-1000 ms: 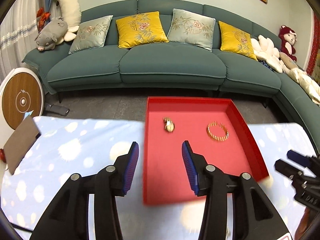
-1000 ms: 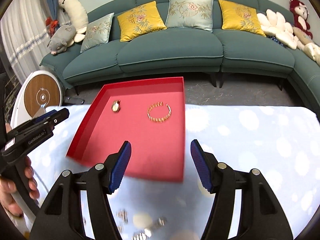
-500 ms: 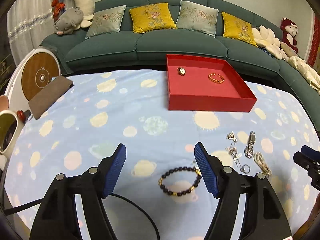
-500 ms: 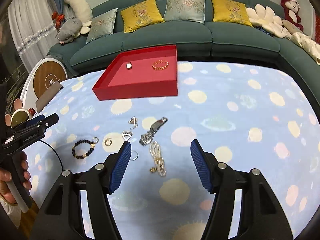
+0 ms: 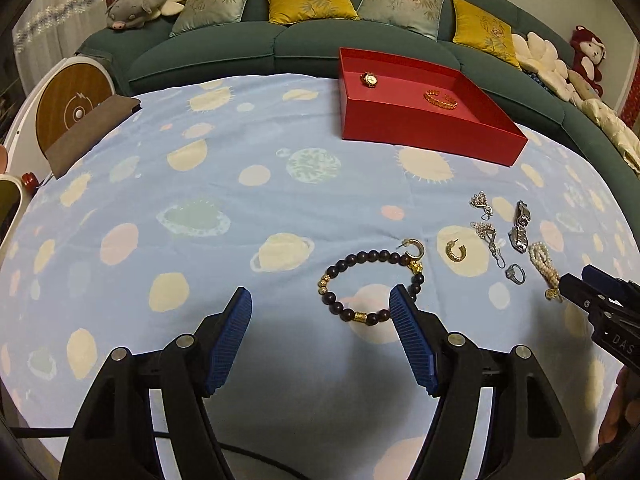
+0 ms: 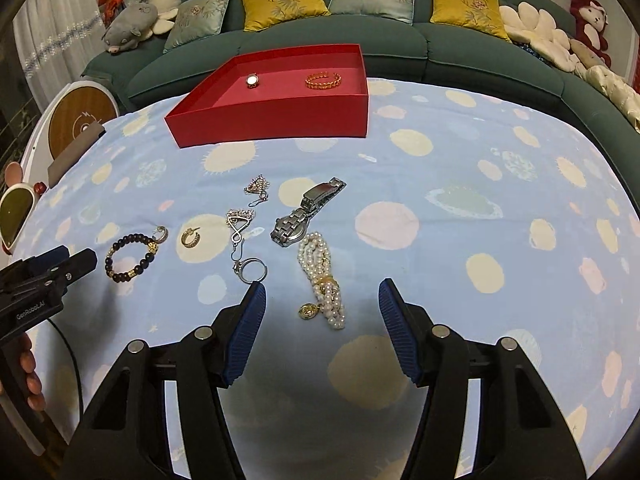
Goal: Organize jewelry
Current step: 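Withdraw both open tools from the tray back over the remaining jewelry, then grasp the pearl bracelet with the right tool while the left tool grasps the dark beaded bracelet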
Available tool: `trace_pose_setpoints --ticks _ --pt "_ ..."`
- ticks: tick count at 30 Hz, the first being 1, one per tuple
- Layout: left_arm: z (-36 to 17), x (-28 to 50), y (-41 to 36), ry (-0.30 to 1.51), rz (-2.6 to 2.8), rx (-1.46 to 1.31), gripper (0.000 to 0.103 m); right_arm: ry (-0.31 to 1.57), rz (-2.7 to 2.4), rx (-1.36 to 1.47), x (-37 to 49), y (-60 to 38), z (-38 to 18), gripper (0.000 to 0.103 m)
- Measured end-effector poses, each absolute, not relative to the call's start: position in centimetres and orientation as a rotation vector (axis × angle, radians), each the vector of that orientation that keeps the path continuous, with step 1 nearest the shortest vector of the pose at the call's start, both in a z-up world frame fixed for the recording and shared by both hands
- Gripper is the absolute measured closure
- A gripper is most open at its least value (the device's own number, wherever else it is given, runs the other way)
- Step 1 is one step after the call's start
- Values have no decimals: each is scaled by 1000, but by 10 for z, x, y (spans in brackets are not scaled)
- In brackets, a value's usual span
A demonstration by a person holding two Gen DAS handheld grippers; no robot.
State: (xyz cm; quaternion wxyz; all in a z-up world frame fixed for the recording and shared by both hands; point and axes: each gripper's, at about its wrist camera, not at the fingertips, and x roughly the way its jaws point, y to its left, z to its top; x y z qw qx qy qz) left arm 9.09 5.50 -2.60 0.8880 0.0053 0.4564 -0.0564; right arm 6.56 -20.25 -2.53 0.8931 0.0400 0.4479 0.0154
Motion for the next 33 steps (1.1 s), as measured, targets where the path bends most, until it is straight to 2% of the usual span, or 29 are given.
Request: trace_pose_setpoints --ticks 12,15,20,29,33 --pt "-38 99 52 963 -105 37 34 971 14 53 80 -200 -45 58" --pt "-40 103 51 965 -95 36 34 979 10 43 82 -198 -48 65" --pt "-48 109 51 991 -96 17 32 974 19 33 81 -196 -47 87" --pt "-55 112 46 993 -100 25 30 970 21 60 79 -199 -45 88" --pt "-54 112 40 986 -115 39 38 964 28 65 77 -199 -42 88"
